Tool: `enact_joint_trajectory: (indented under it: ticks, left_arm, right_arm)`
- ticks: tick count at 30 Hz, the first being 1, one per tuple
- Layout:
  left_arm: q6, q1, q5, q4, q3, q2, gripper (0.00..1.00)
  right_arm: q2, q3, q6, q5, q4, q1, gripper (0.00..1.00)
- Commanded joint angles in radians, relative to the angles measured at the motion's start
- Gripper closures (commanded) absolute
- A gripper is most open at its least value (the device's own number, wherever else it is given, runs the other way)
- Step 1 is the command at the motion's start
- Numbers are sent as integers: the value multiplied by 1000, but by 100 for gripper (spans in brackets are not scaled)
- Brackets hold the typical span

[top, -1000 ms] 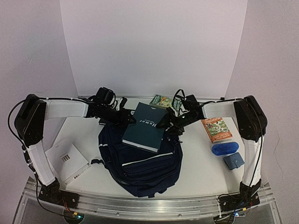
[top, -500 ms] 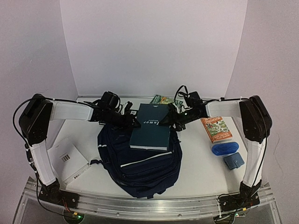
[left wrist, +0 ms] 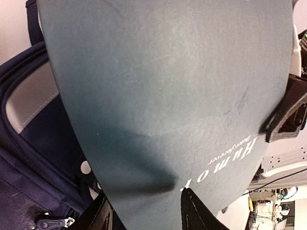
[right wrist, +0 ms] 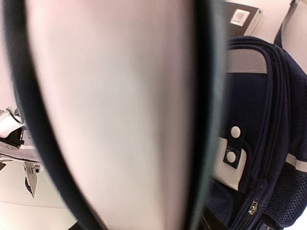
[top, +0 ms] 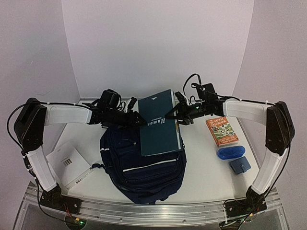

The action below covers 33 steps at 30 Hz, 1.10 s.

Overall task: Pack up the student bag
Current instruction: Pick up the book from the student bag.

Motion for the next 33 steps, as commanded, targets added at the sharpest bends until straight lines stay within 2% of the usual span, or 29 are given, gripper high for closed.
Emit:
enact_joint_trajectory:
  ticks: [1, 5, 7, 8, 11, 14, 18, 24, 33]
  left_arm:
    - [1, -46, 33, 61, 42, -41, 52]
    - [0, -61, 37, 71, 43, -39, 52]
    - [-4, -63, 47, 82, 37, -41, 51]
    - [-6, -64, 51, 86, 33, -42, 51]
    - [22, -66, 17, 33, 33, -67, 36]
    - [123, -81, -86, -123, 34, -131, 23]
    - [274, -128, -186, -354, 24, -225, 13]
    - [429, -266, -216, -594, 54, -232, 14]
    - [460, -442, -256, -653, 103, -54, 19]
  right_arm:
    - [-17, -26, -12, 3, 27, 8, 50]
    - [-7, -51, -40, 15, 5, 7, 46]
    - [-9, -57, -45, 5, 1, 7, 47]
    - [-13, -59, -46, -4, 0, 7, 52]
    - [-29, -50, -38, -38, -15, -3, 65]
    - [-73, -51, -28, -47, -39, -54, 77]
    - [-172, -78, -21, -21, -67, -151, 79]
    - [-316, -157, -1, 2, -111, -212, 81]
    - [-448, -236, 2, -73, -221, -284, 86]
